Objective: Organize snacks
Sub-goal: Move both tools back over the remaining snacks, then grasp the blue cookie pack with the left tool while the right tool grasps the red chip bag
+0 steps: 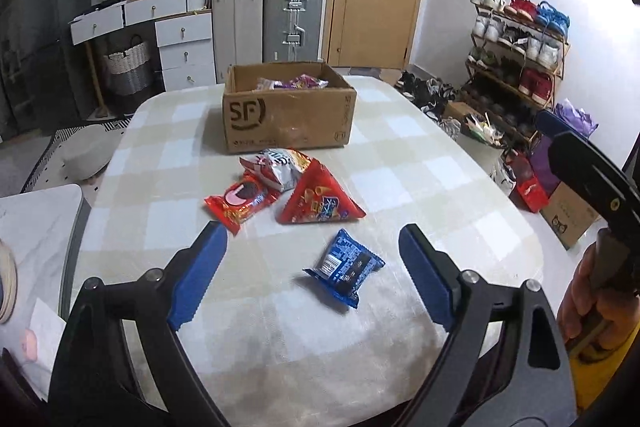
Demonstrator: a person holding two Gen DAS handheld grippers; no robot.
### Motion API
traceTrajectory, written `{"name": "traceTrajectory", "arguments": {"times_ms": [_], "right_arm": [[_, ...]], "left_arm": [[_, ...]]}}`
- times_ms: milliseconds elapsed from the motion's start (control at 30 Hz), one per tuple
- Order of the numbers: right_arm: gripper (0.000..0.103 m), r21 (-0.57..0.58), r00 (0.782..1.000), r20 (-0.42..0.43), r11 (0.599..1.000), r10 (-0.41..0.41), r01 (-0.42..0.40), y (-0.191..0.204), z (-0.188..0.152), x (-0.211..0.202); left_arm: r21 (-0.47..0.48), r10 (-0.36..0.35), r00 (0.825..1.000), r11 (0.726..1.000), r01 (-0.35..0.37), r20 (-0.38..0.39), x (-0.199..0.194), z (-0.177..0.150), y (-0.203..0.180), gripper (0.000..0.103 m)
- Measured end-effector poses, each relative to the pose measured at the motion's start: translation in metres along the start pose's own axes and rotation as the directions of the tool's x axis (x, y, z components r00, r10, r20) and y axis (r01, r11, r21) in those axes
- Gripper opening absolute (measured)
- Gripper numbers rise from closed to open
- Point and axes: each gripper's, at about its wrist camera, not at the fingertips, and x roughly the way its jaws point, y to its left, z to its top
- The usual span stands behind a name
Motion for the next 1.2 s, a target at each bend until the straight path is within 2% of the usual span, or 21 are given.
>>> {"name": "traceTrajectory", "arguments": {"times_ms": [267,333,600,733,933,1200], "right_arm": [[0.102,0.043,0.999,-0.027,0.999,0.032,-0.031,-0.013,-0.015,0.014],[0.102,0.050,0.999,-0.032,0.998,0.032,-0.030,-0.016,-0.021,0.019],[0.102,0.131,0.994,-0.101,0.991,0.048,-0.035,-0.035,-0.045,0.047],[0.102,0.157,0.990,-0.119,0.986,0.081,-0.062,-0.043,-0.057,0.056],[0.102,0.195,0.988,-0.133,0.980,0.075,-0.049,-0.061,-0.070,0.064],[0.102,0.251,0.986,-0.151,0.967,0.078,-0.038,-0.083,-0.080,0.072]], "left_arm": [[-0.004,0.021,1.000,1.000,-0.021,-0.019,0.038,0.009,-0.003,0.087],[-0.006,0.025,0.999,1.000,-0.025,-0.026,0.045,0.010,0.000,0.090],[0.003,0.033,0.993,0.999,-0.033,-0.114,0.094,0.000,0.000,0.091],[0.012,0.032,0.985,0.999,-0.030,-0.168,0.120,-0.007,-0.003,0.092],[0.005,0.004,0.971,1.000,-0.003,-0.240,0.156,-0.016,-0.003,0.093],[0.036,-0.050,0.945,0.997,0.065,-0.322,0.195,-0.020,-0.017,0.093]]}}
